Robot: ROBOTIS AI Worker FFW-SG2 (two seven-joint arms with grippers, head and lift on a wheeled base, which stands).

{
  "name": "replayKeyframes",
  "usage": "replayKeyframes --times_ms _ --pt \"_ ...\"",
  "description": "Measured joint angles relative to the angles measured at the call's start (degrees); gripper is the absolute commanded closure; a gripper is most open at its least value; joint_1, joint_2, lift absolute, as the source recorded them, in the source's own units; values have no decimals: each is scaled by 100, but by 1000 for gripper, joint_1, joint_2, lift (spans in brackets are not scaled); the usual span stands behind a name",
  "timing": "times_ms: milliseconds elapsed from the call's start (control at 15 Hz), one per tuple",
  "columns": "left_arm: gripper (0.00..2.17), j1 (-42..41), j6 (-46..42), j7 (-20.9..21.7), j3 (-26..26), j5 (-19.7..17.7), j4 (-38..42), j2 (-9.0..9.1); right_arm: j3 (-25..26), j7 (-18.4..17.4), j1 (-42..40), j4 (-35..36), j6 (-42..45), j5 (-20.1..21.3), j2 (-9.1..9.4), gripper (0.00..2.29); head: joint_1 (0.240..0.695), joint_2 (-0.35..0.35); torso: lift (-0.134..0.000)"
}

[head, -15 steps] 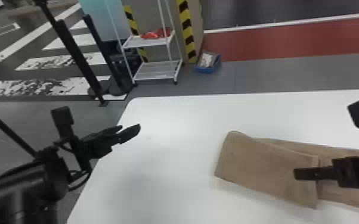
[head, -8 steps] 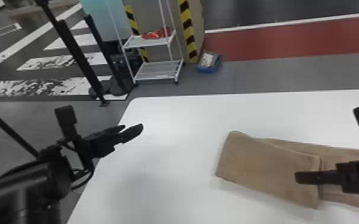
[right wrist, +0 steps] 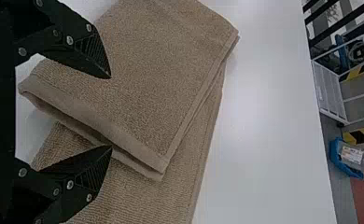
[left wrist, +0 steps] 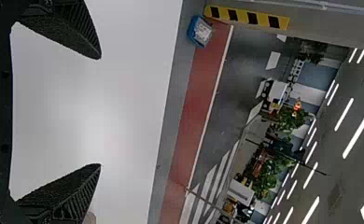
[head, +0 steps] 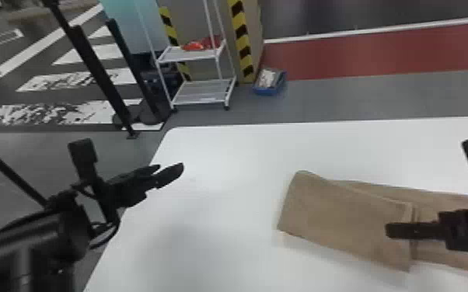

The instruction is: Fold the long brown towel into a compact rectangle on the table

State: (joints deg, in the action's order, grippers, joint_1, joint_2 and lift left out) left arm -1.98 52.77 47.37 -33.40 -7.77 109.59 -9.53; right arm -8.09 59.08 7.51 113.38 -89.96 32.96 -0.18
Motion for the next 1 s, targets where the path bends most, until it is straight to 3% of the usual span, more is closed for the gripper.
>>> replayKeyframes --times_ms 1000 --pt "56 39 -176 -8 46 -2 -190 -102 -26 175 89 -314 0 139 0 505 695 318 -124"
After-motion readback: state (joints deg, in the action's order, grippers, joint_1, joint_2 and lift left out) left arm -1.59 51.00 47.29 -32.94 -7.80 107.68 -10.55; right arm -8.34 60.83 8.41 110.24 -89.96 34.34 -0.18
